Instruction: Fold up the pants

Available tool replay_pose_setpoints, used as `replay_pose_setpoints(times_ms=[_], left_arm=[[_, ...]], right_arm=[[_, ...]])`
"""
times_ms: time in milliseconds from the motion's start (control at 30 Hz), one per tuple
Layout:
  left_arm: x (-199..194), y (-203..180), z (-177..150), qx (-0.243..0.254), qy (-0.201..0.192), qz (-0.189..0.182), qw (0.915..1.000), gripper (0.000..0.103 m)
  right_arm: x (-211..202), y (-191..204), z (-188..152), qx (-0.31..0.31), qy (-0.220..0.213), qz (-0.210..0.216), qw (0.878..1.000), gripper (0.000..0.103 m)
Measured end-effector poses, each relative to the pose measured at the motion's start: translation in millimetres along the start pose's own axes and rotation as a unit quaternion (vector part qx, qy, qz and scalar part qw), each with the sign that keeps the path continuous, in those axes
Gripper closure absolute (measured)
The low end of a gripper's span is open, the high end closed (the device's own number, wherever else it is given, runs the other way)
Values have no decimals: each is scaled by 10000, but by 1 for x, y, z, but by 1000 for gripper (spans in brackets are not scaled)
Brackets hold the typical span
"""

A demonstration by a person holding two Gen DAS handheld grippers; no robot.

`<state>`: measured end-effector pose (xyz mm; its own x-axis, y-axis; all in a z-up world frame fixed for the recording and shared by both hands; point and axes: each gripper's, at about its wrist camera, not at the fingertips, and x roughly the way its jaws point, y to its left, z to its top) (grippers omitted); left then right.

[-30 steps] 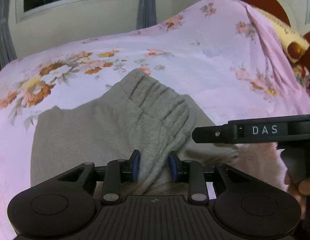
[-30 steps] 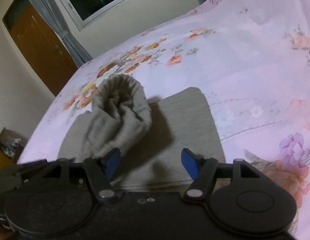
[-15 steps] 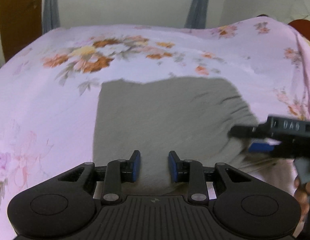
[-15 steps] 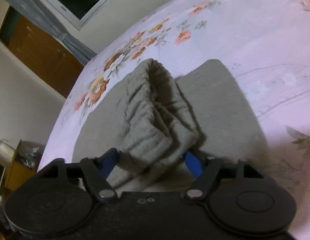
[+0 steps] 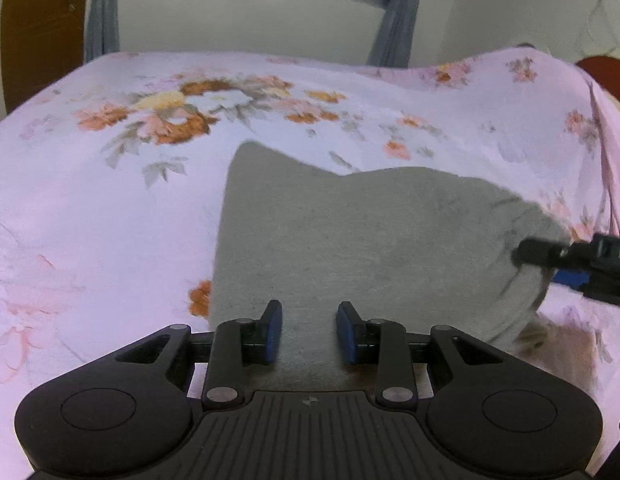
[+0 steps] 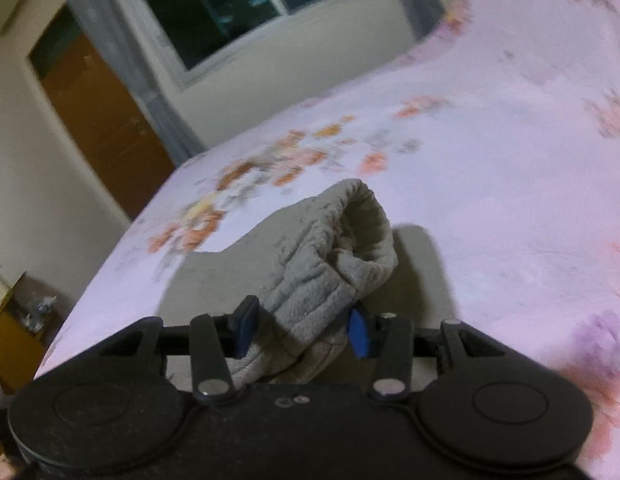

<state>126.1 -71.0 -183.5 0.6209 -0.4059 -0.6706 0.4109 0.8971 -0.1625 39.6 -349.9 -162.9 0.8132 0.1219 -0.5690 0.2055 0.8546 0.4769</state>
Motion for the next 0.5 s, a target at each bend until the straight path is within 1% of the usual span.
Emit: replay_pose_setpoints(times_ms=[33,100,167,233,267,333,367,400,433,467,500], left_arm=[[3,-3,-1,16,55,16,10000,71],[9,-7,-4,23,120,28,9999,71],[5,-10,-3,-29,101,-52,9999,71],[1,-15,-1,35,64,-118,9999,71],[0,-17,-2,91,52,-116,9999,70],[1,-19,-2,67,66,-130,9999,70],[2,-18,-3,39,57,-148,9999,70],[4,-19,-4,53,73,-108,9999,70],[7,-20,-6,95,116,-47,9999,70],[9,-21,-7,130,134,-31,9998,70],[8,-21,-7,142,121,-29,9998,70]], right_arm=[[6,-9,-3,102,159,-44,9998,56],[8,-17,-10,90,183,-173,9996,56],[-2,-15,-16,146,-62,-190,9997,58],[-12,-8,-18,-17,-295,-227,9993,58],[-15,-7,-18,-39,-359,-263,9990,58],[-18,-17,-19,155,-416,-271,9986,58],[-16,-21,-20,177,-375,-353,9985,57],[-9,-24,-20,170,-197,-482,9985,52],[-2,-29,-22,226,99,-553,9982,51],[-5,-33,-23,292,133,-520,9981,50],[-11,-31,-22,288,7,-496,9984,42]])
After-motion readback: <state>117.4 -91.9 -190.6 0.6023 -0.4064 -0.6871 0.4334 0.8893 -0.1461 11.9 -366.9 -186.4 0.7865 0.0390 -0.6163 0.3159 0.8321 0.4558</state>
